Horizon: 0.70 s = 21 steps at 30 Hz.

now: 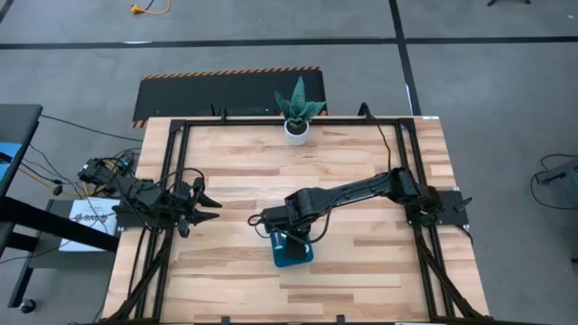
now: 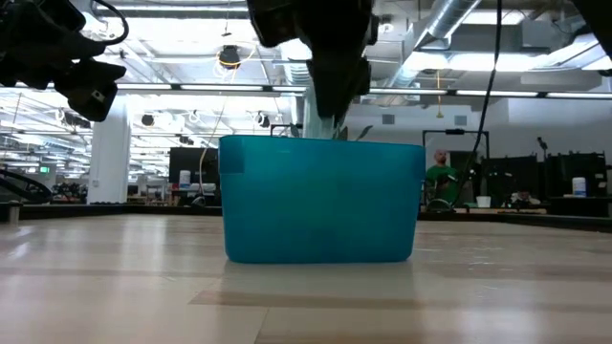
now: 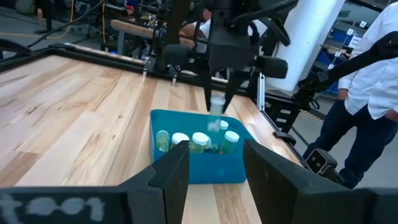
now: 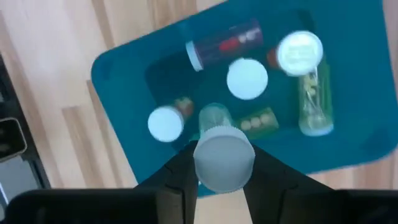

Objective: Pick and place pill bottles into a basket
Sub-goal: Put the blue pill bottle into the blue bin

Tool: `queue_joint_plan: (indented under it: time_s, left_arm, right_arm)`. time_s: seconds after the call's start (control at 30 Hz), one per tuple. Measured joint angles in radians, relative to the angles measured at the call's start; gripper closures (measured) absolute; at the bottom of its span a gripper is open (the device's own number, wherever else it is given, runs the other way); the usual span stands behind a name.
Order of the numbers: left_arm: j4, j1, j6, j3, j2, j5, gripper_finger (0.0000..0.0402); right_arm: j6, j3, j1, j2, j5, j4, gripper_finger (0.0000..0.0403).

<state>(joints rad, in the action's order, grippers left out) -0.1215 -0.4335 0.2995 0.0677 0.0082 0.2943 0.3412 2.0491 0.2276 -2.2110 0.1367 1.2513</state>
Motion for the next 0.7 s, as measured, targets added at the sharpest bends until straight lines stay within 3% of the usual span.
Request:
queue_joint_plan:
  time_s: [0.47, 0.7]
  left_arm:
    - [0.003, 0.000, 0.000, 0.000, 0.000, 0.000, 0.0262]
    - [0.000, 0.000, 0.000, 0.000, 0.000, 0.000, 0.0262]
  right_arm:
    - [0.001, -0.007, -0.006, -0.051, -0.045, -0.066, 0.0308]
    - [0.007, -0.008, -0.022, -0.051, -0.060, -0.067, 0.0268]
